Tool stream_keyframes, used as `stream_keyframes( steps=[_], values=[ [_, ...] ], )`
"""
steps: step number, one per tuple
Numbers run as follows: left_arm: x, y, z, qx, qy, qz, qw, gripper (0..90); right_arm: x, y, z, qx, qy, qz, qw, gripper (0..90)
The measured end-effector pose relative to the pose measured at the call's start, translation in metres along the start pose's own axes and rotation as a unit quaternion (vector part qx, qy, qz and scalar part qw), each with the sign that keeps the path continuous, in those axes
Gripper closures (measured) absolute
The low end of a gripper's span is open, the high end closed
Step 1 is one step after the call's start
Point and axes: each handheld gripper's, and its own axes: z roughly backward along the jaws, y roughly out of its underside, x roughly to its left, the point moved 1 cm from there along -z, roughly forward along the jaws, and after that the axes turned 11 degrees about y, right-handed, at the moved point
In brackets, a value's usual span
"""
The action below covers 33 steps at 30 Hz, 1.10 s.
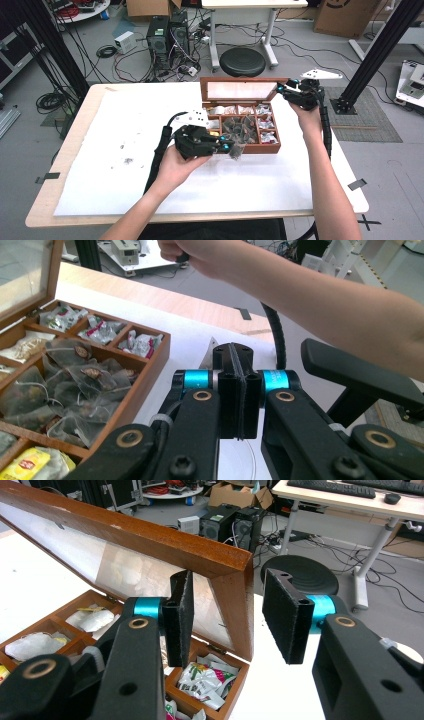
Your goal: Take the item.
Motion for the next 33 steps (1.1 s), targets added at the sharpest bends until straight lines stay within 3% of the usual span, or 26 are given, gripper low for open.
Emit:
stream_keyframes(
  steps=[11,33],
  values=[
    [-0.002,0.025,-0.002,0.014,0.001,0.005,0.9999,89.4,0.0,0.001,0.0,-0.002,0.0,-0.003,1.0,57.1],
    [0.004,0.051,-0.014,0.04,-0.003,0.022,0.9989,89.4,0.001,0.001,0.001,-0.001,0.002,0.0,1.0,57.0]
  ],
)
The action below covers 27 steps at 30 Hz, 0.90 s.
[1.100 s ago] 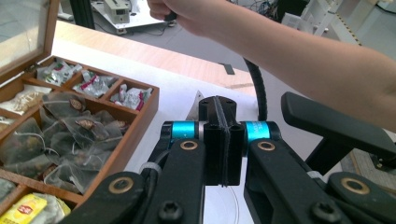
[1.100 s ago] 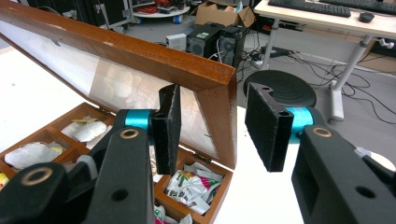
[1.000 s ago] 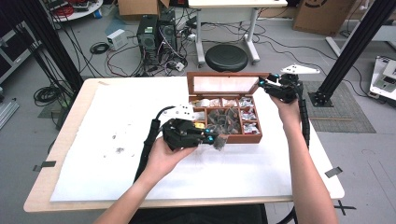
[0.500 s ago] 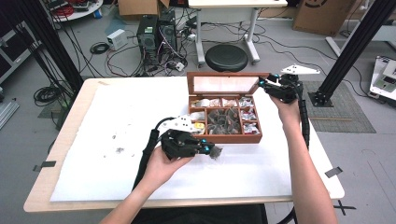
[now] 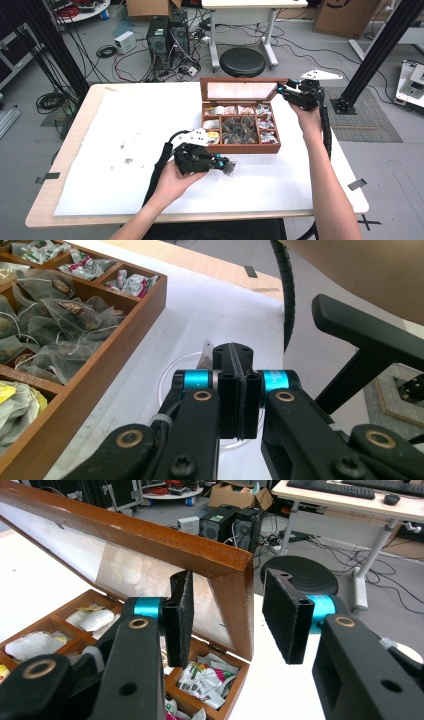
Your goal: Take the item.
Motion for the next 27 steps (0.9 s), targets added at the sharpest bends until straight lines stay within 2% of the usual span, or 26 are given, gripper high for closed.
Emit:
stream_keyframes(
  steps=[9,10,11,16,20,27],
  values=[
    [0.002,0.002,-0.003,0.003,0.006,0.002,1.0,89.1,0.0,0.0,0.0,0.001,0.0,0.001,1.0,57.0],
    [0.002,0.002,-0.003,-0.001,0.004,0.001,1.0,86.7,0.001,0.0,0.0,0.001,0.001,0.001,1.0,57.0],
    [0.003,0.003,-0.002,-0.005,-0.003,0.006,1.0,75.8,0.0,0.0,0.0,0.001,-0.001,0.0,1.0,57.0],
    [0.004,0.002,0.003,-0.015,-0.014,0.0,0.9998,61.0,0.0,0.0,0.001,0.001,0.0,0.002,1.0,57.0],
    [0.005,0.002,0.009,-0.028,-0.027,-0.006,0.9992,52.4,0.0,0.0,0.001,0.001,-0.001,0.0,1.0,57.0],
    [0.006,0.003,0.019,-0.043,-0.049,-0.016,0.9977,47.0,0.001,0.0,0.001,0.002,0.002,0.001,1.0,57.0]
  ],
)
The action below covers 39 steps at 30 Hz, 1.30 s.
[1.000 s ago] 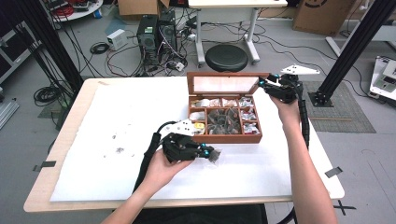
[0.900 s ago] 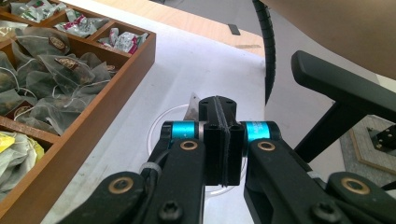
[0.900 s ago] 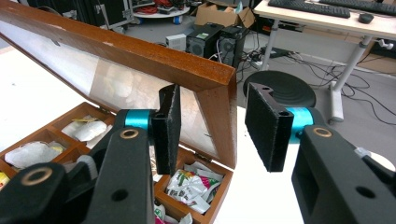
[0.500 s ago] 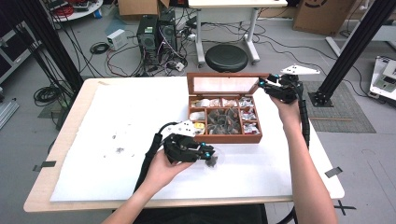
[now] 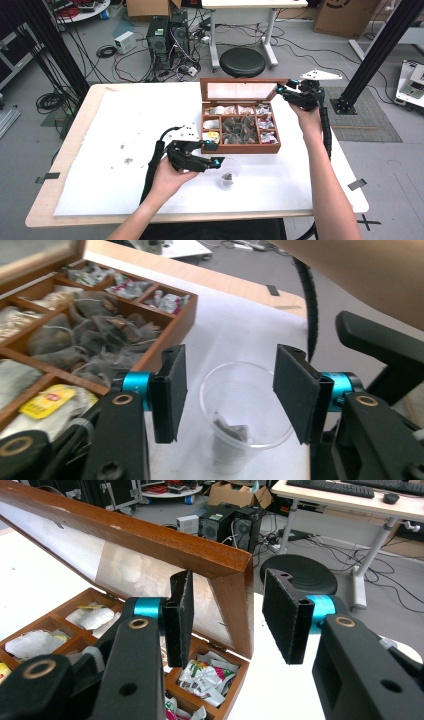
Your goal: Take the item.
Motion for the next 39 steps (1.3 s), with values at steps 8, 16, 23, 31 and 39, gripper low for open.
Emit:
stream_keyframes(
  steps=[8,16,23,31,39],
  values=[
    [0.01,0.001,0.022,-0.017,-0.046,-0.008,0.9988,41.8,0.0,0.0,0.0,0.0,-0.001,-0.002,1.0,57.1],
    [0.02,0.011,0.058,-0.048,-0.105,-0.014,0.9933,39.5,0.0,0.0,-0.001,-0.002,0.0,-0.002,1.0,57.0],
    [0.031,0.023,0.083,-0.07,-0.152,-0.004,0.9859,38.5,0.0,0.0,-0.001,-0.002,0.001,-0.004,1.0,57.1],
    [0.048,0.041,0.115,-0.093,-0.218,0.01,0.9714,34.8,0.0,0.0,-0.001,-0.002,0.002,-0.003,1.0,57.0],
    [0.059,0.053,0.132,-0.109,-0.248,0.035,0.9619,33.7,0.001,-0.001,-0.001,-0.002,0.002,-0.004,1.0,57.1]
  ],
)
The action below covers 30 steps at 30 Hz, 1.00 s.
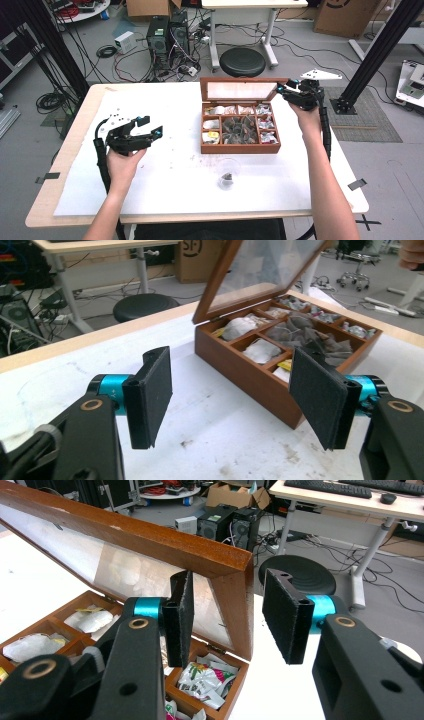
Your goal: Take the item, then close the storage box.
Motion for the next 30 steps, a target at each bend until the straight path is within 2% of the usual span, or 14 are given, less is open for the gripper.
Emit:
stream_keyframes(
  steps=[6,13,30],
  values=[
    [0.0025,0.0012,0.0018,-0.003,-0.005,0.004,1.0,33.4,-0.0001,0.0,0.0001,0.0,0.0,0.0,1.0,56.9],
    [0.0036,0.0032,0.0003,-0.004,0.0,0.014,0.9999,33.3,0.0,0.0004,0.0007,0.001,0.001,0.001,1.0,56.6],
    [0.0019,0.0044,-0.0065,-0.004,0.007,0.017,0.9998,33.3,0.0003,0.0014,0.0016,0.003,0.002,-0.003,1.0,54.9]
  ],
)
